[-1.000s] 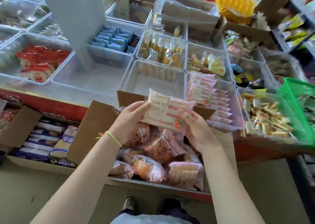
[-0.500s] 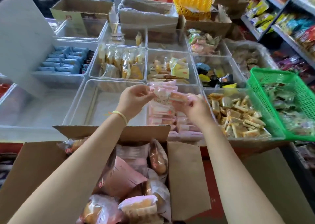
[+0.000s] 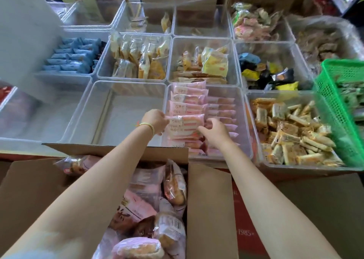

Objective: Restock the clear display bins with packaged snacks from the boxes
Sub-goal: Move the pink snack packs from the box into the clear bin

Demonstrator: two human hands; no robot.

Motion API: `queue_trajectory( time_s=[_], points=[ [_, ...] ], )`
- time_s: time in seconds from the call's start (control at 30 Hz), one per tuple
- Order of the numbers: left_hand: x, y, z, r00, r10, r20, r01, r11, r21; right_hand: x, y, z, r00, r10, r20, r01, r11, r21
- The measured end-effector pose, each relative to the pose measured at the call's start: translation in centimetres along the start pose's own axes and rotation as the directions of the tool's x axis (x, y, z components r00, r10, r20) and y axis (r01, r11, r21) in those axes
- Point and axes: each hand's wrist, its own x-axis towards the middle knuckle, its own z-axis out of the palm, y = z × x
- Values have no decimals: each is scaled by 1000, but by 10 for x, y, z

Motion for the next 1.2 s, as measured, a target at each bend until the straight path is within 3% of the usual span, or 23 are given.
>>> queue_trajectory(
  time_s=[0.13, 0.33, 0.4, 0.53, 0.67, 0.83, 0.93, 1.0, 1.1, 1.2],
  points=[
    [-4, -2, -1, 998, 19, -60, -24, 997, -79, -5, 2, -1, 1000, 14, 18, -14, 1000, 0],
    [-43, 2, -12, 975, 196, -106, -203, 977, -66, -39, -6, -6, 999, 18, -42, -15, 997, 73],
    [-72, 2, -20, 953, 261, -152, -286, 941, -180, -62, -15, -7, 991, -23, -132, 41, 990, 133],
    [-140, -13, -37, 923, 373, -98, -381, 841, -384, -124, -42, 8, 940, -175, -292, 240, 949, 205],
    [-183, -53, -52, 906, 423, -32, -398, 821, -409, -182, -66, 40, 942, -226, -248, 290, 919, 267],
    [-193, -132, -63, 938, 345, 10, -331, 907, -262, -203, -70, 104, 983, -112, 145, 124, 989, -80],
    [-191, -175, -65, 969, 246, 8, -244, 964, -101, -212, -64, 141, 947, 65, 314, 61, 925, -375],
    [-193, -195, -67, 974, 206, 92, -209, 978, 18, -217, -61, 163, 932, 133, 337, 44, 882, -469],
    [-198, -219, -68, 959, 170, 226, -188, 981, 57, -222, -64, 187, 958, 111, 263, 74, 792, -606],
    [-200, -237, -68, 952, 162, 261, -179, 983, 43, -224, -73, 195, 967, 71, 243, 74, 839, -539]
  ],
)
